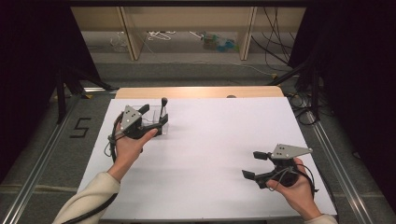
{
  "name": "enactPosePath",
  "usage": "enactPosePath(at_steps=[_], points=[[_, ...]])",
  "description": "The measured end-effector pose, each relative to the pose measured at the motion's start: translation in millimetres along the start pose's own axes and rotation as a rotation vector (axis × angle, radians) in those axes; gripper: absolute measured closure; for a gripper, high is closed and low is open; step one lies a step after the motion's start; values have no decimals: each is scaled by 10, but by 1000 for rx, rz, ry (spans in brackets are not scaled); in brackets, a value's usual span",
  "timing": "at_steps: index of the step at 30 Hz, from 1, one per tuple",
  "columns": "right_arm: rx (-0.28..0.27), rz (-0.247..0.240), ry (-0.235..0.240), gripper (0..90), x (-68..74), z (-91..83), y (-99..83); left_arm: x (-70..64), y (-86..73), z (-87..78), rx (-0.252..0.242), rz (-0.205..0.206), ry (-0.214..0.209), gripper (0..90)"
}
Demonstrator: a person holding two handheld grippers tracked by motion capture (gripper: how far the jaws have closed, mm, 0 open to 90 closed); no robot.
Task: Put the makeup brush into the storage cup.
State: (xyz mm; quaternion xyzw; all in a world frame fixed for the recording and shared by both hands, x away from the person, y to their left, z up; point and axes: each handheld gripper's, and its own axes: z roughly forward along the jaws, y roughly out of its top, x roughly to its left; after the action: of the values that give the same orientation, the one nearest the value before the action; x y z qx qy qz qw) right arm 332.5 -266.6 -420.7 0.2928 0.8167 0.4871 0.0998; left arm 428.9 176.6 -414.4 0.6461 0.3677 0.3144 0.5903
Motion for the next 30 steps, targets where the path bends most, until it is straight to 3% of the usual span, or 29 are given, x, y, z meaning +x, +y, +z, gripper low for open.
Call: enactPosePath(at_steps=[1, 11, 12, 15, 27, 28, 30], points=[[0, 0, 0, 169, 0, 0, 0, 5, 2, -15, 0, 16, -2, 169], [0, 1, 0, 169, 1, -1, 1, -47, -21, -106, 6, 5, -21, 169], [0, 0, -1, 169, 0, 0, 1, -47, -21, -117, 9, 21, -23, 169], [-2, 1, 0, 169, 0, -2, 1, -80, -35, -143, 9, 4, -32, 169], [-2, 1, 0, 169, 1, -3, 1, -149, -52, -297, 20, 3, -61, 173], [-2, 1, -1, 169, 2, -3, 1, -147, -44, -315, 18, 21, -68, 173], [-3, 1, -1, 169, 2, -2, 1, -164, -44, -341, 18, 7, -69, 173]])
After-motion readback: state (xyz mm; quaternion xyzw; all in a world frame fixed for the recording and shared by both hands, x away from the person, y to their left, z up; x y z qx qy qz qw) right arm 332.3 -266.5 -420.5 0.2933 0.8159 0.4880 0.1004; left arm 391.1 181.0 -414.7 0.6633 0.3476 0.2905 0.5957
